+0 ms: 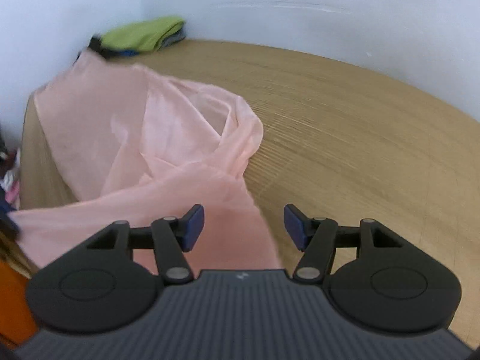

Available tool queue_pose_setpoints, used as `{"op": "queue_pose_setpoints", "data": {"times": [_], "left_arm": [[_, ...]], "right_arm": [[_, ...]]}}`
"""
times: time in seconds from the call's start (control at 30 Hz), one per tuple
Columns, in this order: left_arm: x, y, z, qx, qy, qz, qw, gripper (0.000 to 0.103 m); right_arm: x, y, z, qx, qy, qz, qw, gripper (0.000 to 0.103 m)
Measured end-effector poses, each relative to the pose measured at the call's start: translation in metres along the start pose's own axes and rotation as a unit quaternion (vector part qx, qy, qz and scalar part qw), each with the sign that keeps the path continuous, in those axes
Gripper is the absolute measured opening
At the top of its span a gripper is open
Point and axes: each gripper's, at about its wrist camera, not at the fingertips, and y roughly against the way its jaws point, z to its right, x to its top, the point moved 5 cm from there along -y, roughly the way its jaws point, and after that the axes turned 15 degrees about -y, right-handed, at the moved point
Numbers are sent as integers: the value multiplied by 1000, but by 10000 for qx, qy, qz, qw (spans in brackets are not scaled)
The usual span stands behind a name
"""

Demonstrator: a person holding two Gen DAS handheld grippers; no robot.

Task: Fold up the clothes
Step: 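Lift the peach cloth high with the right gripper while the left gripper holds its edge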

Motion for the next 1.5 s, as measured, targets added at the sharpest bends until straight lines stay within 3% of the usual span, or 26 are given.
{"op": "queue_pose_setpoints", "data": {"times": [0.17,0.2,0.27,0.43,0.6,0.73,0.83,1.0,1.17,1.23,1.4,1.47,1.5], "left_arm": [[-2,1,0,101,216,26,9997,2],[-3,0,-1,138,241,16,9996,2],[-1,-1,-2,191,283,30,9994,2],[17,-5,-8,258,242,178,9992,2],[50,-23,-11,242,-62,220,9994,2],[84,-42,-19,516,-317,285,9978,6],[112,-54,-32,773,-295,375,9959,7],[148,-82,-45,1231,-292,344,9914,7],[161,-125,-55,1436,83,75,9896,7],[162,-142,-57,1471,218,-53,9889,7],[163,-170,-55,1570,537,-241,9858,7],[164,-171,-52,1631,590,-262,9845,8],[164,-171,-51,1666,595,-269,9839,8]], "right_arm": [[8,-44,5,378,87,-918,9950,61],[6,-45,3,387,100,-899,9951,56],[4,-39,-1,409,82,-719,9965,4],[7,16,4,299,-462,184,9983,4],[7,83,34,-135,-1239,1115,9859,3],[11,135,80,-842,-1930,1943,9581,3],[18,161,131,-1784,-2196,2360,9296,3],[25,181,235,-3345,-2568,2643,8673,3],[29,174,321,-4445,-2415,2464,8267,4],[33,165,345,-4373,-2455,2412,8308,4],[49,117,376,-3968,-2326,1806,8694,8],[52,99,381,-3979,-2223,1427,8786,24],[52,94,380,-4038,-2161,1335,8789,27]]}}
